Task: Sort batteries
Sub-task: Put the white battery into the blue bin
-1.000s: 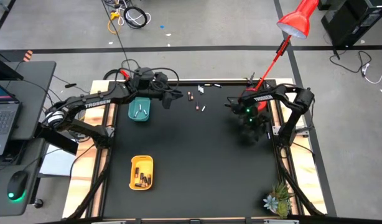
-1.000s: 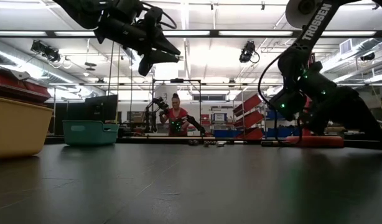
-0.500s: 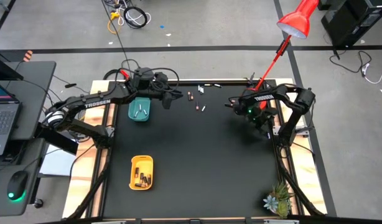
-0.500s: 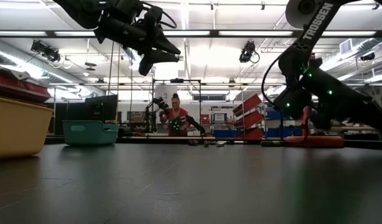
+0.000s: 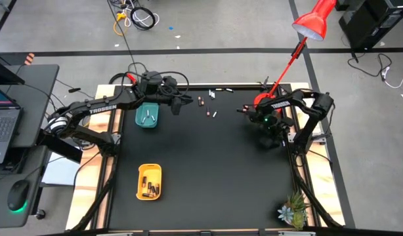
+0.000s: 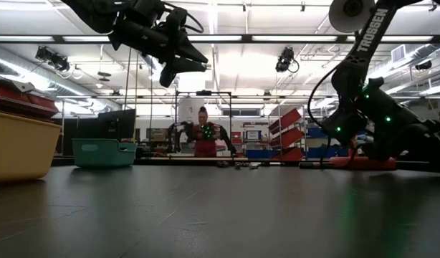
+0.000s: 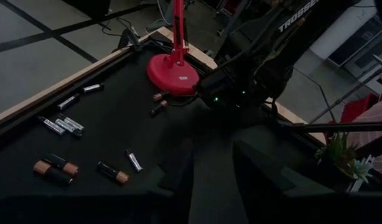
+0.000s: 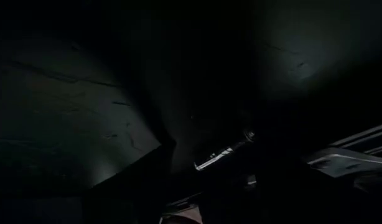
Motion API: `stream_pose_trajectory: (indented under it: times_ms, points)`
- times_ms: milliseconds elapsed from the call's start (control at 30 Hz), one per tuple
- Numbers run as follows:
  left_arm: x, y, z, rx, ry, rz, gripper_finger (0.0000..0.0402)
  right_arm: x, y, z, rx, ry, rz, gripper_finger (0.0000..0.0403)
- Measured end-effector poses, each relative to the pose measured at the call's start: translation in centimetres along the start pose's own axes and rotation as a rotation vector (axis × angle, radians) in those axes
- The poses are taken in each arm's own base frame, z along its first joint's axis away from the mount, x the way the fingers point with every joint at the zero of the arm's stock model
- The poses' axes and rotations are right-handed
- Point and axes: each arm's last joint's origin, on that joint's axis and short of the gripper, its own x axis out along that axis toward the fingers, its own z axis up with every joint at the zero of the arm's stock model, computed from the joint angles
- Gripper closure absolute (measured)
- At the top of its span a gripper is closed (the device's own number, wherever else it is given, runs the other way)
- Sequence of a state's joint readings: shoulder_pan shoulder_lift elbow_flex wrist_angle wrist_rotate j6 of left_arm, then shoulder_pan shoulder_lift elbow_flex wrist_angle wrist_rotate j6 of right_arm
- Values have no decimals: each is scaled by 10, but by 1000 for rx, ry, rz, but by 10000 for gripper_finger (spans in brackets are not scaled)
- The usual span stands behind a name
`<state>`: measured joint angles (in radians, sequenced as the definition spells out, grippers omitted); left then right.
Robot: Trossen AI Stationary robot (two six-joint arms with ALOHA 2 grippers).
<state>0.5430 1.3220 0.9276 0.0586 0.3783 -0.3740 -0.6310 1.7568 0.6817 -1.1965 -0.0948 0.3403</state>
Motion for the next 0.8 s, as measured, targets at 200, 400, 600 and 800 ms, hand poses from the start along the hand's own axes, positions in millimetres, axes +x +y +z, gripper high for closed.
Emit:
stream_pose_trajectory:
  times_ms: [200, 400, 600, 800]
  points:
    - [0, 0, 0, 1, -2, 0, 282, -5, 7, 1, -41, -20, 20, 185]
    - [0, 0, 0, 2, -4, 3, 282, -9, 17, 2, -88, -29, 96, 201]
    - [0, 0, 0, 2, -4, 3, 282, -20, 29, 2, -103, -77, 127, 211]
    - [0, 0, 0, 2, -4, 3, 282, -30, 36, -2, -69, -106, 121, 212]
